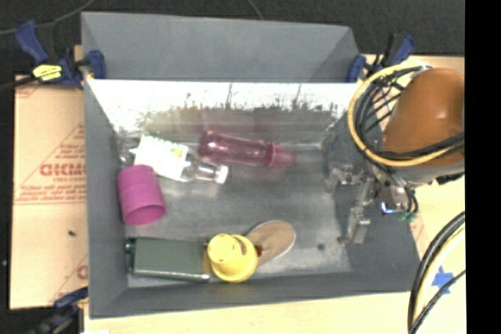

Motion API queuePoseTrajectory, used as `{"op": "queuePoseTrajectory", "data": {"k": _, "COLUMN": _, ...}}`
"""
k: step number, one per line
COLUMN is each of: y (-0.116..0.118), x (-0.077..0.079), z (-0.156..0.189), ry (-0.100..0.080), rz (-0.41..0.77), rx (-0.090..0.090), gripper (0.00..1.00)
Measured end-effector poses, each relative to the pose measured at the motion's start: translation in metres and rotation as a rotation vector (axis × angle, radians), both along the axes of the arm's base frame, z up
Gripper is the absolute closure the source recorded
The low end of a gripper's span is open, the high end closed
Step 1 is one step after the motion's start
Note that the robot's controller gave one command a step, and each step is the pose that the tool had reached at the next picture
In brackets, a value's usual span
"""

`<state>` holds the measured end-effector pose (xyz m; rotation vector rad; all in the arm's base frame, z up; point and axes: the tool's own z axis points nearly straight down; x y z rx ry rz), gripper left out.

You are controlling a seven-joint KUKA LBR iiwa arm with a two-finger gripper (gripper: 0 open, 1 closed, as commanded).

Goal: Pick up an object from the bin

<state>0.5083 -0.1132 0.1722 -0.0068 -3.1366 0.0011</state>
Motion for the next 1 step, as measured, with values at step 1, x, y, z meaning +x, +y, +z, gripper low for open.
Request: {"op": "queuePoseTrajectory", "data": {"k": 1, "y": 0.0005, "x": 0.0019, "z": 0.0043, "ry": -0.008, "rz": 0.004, "rx": -0.002, "gripper": 0.0}}
